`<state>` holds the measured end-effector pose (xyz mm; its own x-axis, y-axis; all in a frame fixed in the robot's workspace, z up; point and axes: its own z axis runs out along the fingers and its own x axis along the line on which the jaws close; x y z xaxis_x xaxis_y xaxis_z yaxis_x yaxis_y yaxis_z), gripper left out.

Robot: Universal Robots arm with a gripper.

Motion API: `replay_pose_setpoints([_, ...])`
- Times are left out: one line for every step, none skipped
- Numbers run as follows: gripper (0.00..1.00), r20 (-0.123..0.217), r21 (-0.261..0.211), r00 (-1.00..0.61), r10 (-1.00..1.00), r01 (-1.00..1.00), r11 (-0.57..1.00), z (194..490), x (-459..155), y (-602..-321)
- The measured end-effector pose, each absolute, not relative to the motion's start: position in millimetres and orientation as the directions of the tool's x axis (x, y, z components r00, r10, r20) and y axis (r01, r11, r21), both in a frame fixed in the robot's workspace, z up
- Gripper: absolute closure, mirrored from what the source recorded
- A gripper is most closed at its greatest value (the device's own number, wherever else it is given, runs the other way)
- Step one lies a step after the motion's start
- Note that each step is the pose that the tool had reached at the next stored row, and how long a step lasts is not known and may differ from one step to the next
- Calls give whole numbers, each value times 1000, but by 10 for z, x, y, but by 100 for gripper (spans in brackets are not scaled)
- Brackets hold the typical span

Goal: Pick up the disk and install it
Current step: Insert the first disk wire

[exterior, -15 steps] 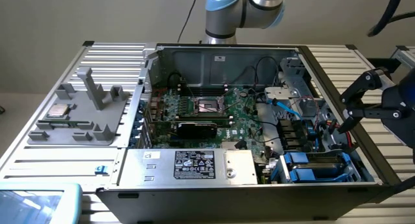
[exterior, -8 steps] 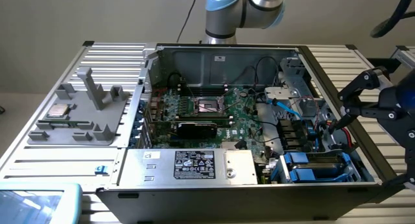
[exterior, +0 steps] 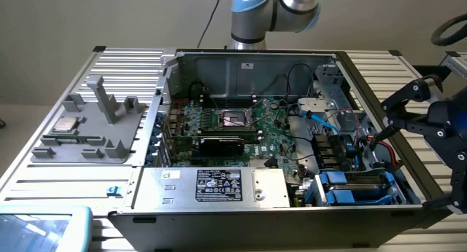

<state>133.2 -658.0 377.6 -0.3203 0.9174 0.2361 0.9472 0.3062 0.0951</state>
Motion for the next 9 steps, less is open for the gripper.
replay_pose_setpoints([1, 245, 98, -320, 915, 947, 305, 3772, 1331, -6606])
replay_pose_setpoints([1, 253, 101, -320, 913, 947, 305, 3767, 1329, -6638])
replay_pose_setpoints([1, 260, 103, -320, 911, 947, 304, 3763, 1329, -6672])
replay_pose_setpoints([1, 266, 105, -320, 909, 947, 303, 3757, 1328, -6706])
replay_pose_setpoints([1, 273, 106, -320, 907, 947, 302, 3749, 1328, -6739])
replay_pose_setpoints([3, 278, 107, -320, 906, 947, 302, 3741, 1327, -6766])
replay_pose_setpoints([3, 284, 107, -319, 904, 948, 301, 3732, 1327, -6790])
replay_pose_setpoints([11, 289, 107, -319, 903, 948, 300, 3725, 1327, -6808])
replay_pose_setpoints([11, 294, 106, -318, 901, 948, 300, 3717, 1328, -6824])
